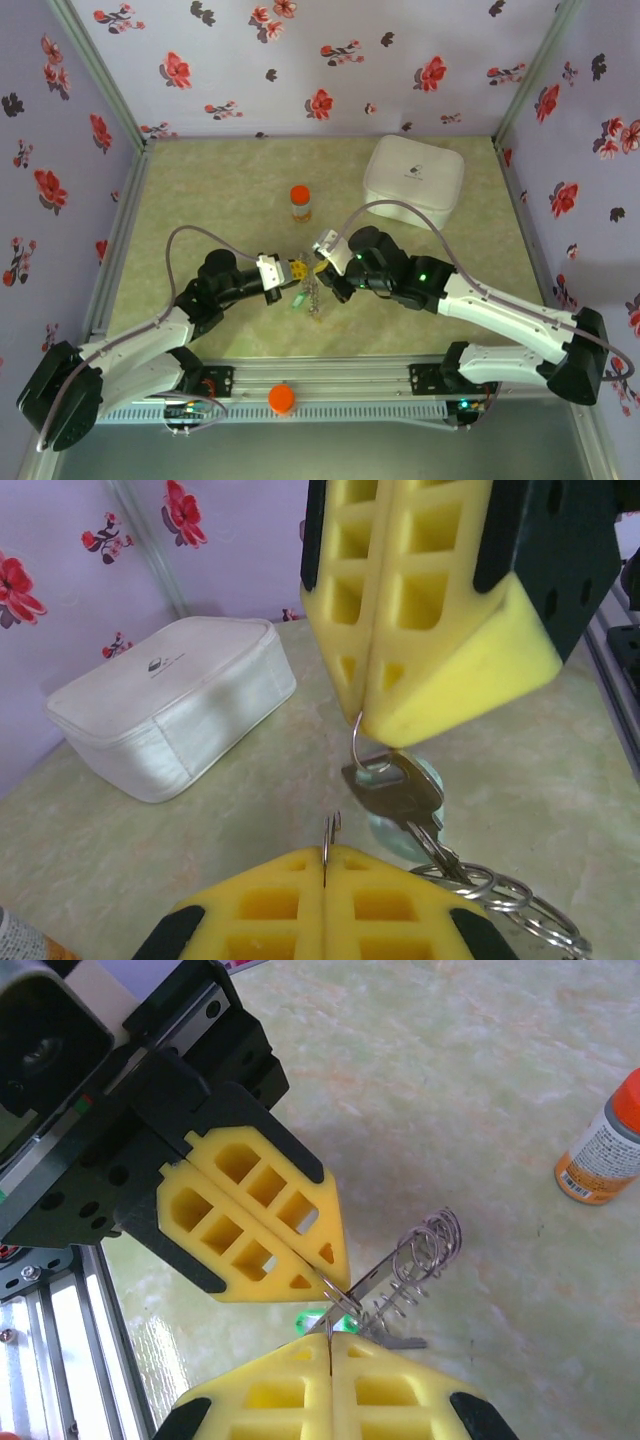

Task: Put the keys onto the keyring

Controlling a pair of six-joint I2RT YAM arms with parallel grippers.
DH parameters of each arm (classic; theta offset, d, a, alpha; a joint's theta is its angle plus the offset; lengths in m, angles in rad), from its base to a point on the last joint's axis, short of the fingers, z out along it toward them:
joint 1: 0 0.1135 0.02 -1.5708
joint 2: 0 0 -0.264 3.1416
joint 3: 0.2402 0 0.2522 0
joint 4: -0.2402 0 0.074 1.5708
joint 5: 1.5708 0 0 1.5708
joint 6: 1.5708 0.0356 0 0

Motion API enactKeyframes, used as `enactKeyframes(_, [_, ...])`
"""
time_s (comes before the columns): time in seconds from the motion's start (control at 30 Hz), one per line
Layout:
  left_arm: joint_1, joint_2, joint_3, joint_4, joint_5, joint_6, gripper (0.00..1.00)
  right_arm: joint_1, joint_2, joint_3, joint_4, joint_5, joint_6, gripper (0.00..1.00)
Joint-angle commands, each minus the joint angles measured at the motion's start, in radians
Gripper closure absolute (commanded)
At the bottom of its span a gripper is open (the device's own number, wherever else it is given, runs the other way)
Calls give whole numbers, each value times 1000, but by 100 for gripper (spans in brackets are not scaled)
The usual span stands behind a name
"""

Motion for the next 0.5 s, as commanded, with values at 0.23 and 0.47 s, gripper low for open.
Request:
enactKeyframes(0.23, [-6, 1, 42, 60, 44, -45, 100, -5, 37, 39, 17, -49, 15, 100])
enactKeyframes(0.47, [-7, 5, 41, 61, 55, -46, 100, -5, 36, 34, 41, -49, 25, 100])
